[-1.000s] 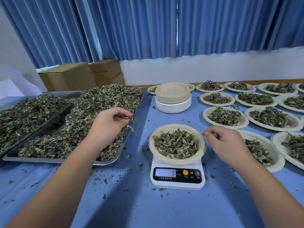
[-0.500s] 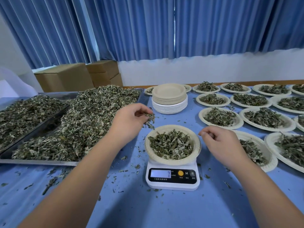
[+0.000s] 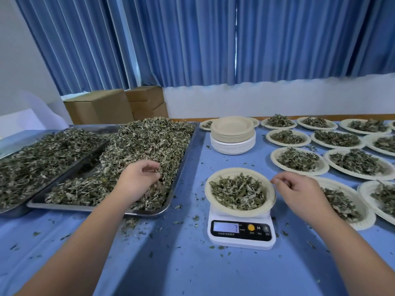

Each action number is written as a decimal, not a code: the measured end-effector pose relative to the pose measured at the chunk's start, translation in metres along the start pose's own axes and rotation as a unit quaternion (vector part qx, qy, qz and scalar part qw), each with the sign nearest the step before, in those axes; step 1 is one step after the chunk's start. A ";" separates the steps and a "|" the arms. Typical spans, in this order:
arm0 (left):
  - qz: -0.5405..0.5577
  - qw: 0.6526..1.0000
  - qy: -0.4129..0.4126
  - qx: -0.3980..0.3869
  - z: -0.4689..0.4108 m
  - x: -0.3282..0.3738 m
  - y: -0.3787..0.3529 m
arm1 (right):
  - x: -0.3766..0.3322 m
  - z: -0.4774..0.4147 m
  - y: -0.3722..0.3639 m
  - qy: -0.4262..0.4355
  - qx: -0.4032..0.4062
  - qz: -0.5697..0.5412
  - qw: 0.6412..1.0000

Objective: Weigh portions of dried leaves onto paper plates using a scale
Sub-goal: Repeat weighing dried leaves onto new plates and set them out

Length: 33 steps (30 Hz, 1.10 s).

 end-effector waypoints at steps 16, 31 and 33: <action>-0.004 0.983 0.043 -0.177 0.010 0.052 -0.112 | 0.011 0.012 -0.016 -0.167 -0.021 -0.075 0.983; 0.299 0.931 -0.015 -0.211 0.023 0.102 -0.129 | -0.007 0.039 0.032 -0.237 0.015 -0.305 0.922; 0.329 0.916 -0.023 -0.230 0.013 0.122 -0.142 | -0.005 0.034 0.056 -0.227 0.032 -0.297 0.927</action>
Point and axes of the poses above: each hand's wrist, its own z-axis away from the middle knuckle, its own y-axis out of the back of the hand, x = y × z, the point moved 7 cm from there along -z, towards the middle knuckle, and after that the axes turned 13 degrees about -x, right-handed, at the moved point
